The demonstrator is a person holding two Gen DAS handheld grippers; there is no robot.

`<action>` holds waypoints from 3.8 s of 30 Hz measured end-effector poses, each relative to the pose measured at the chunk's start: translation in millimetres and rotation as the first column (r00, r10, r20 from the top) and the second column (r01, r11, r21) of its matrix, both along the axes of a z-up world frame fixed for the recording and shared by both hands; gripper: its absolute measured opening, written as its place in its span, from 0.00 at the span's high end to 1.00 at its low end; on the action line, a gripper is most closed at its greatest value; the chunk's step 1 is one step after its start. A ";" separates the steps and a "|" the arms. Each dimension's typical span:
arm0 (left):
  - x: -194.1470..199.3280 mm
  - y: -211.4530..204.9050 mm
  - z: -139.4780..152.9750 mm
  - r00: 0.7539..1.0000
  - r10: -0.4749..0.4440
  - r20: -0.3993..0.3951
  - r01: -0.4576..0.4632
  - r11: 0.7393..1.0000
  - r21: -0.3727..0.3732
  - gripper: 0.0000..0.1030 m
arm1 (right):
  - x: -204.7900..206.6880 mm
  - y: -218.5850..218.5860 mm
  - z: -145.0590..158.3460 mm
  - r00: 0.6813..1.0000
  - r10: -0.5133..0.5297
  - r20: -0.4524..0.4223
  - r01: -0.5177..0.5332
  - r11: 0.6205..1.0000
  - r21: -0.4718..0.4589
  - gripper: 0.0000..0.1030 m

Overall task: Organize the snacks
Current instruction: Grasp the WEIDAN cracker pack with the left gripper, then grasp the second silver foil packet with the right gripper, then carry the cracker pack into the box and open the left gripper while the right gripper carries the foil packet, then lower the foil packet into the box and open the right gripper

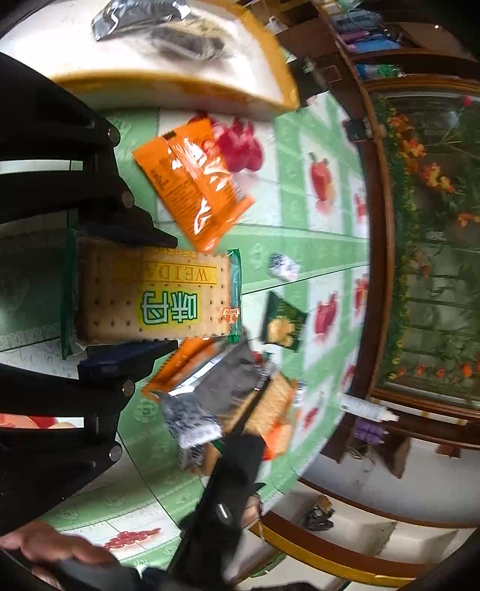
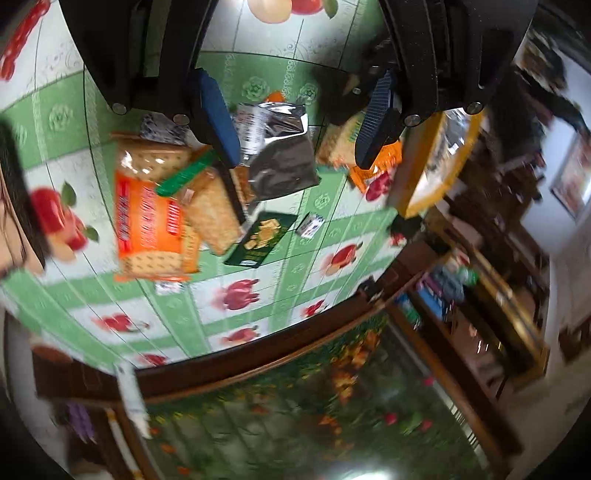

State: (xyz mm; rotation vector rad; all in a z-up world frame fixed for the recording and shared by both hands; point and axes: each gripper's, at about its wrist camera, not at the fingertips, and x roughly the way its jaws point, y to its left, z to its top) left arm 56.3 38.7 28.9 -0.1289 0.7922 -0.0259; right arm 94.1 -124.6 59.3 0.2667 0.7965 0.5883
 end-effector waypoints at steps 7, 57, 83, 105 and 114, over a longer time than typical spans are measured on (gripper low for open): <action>-7.6 21.5 16.1 0.995 0.068 0.072 -0.067 0.998 -0.019 0.55 | 33.5 23.8 -20.0 0.997 0.048 -0.064 -0.056 0.990 -0.130 0.30; -35.0 33.5 47.8 0.974 0.084 0.210 -0.067 0.994 -0.087 0.55 | -11.1 38.3 5.2 0.993 0.040 0.109 -0.022 0.987 -0.160 0.36; -165.3 167.6 35.8 0.918 0.371 0.136 -0.340 0.917 -0.206 0.55 | -92.8 153.6 19.5 0.921 0.358 0.154 -0.345 0.933 -0.106 0.35; -175.5 188.5 1.1 0.910 0.416 0.010 -0.405 0.891 -0.203 0.55 | -99.3 243.4 -14.1 0.907 0.419 0.055 -0.403 0.896 -0.185 0.35; -174.3 183.8 0.1 0.914 0.405 0.000 -0.399 0.901 -0.172 0.56 | -93.2 241.0 -22.7 0.910 0.412 0.042 -0.398 0.899 -0.182 0.35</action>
